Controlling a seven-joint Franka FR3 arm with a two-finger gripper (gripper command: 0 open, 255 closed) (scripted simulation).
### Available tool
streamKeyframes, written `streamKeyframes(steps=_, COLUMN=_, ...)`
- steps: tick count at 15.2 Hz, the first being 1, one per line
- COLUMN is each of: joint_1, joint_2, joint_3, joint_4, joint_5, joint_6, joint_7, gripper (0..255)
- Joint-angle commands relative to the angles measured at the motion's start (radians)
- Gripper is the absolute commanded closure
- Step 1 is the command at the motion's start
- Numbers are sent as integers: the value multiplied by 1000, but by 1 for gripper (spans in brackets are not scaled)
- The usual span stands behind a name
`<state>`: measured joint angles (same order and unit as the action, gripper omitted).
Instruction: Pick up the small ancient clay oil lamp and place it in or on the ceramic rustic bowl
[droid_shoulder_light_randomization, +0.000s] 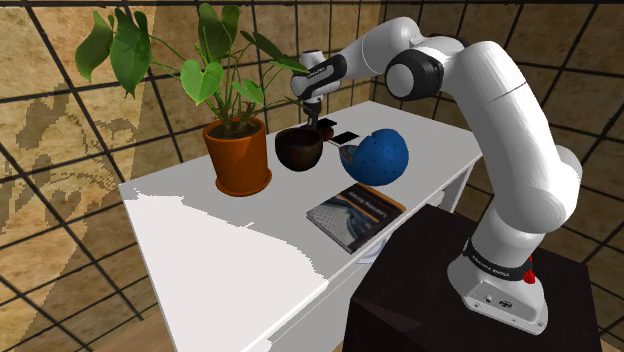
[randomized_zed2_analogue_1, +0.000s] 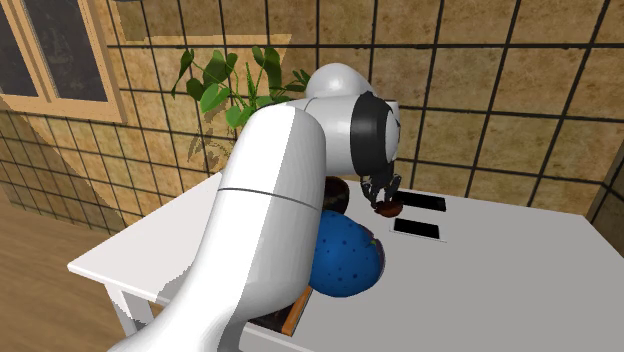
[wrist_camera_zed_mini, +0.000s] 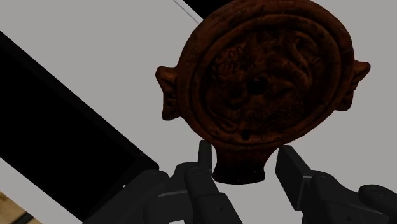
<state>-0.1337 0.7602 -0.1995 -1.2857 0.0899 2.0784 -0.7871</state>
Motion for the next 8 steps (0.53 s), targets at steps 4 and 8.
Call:
streamKeyframes(steps=4, joint_1=0, joint_2=0, joint_3=0, joint_4=0, joint_5=0, joint_6=0, joint_7=0, gripper=255)
streamKeyframes(steps=8, joint_1=0, joint_2=-6, joint_3=0, joint_4=4, joint_5=-1, joint_6=-10, joint_7=0, gripper=255)
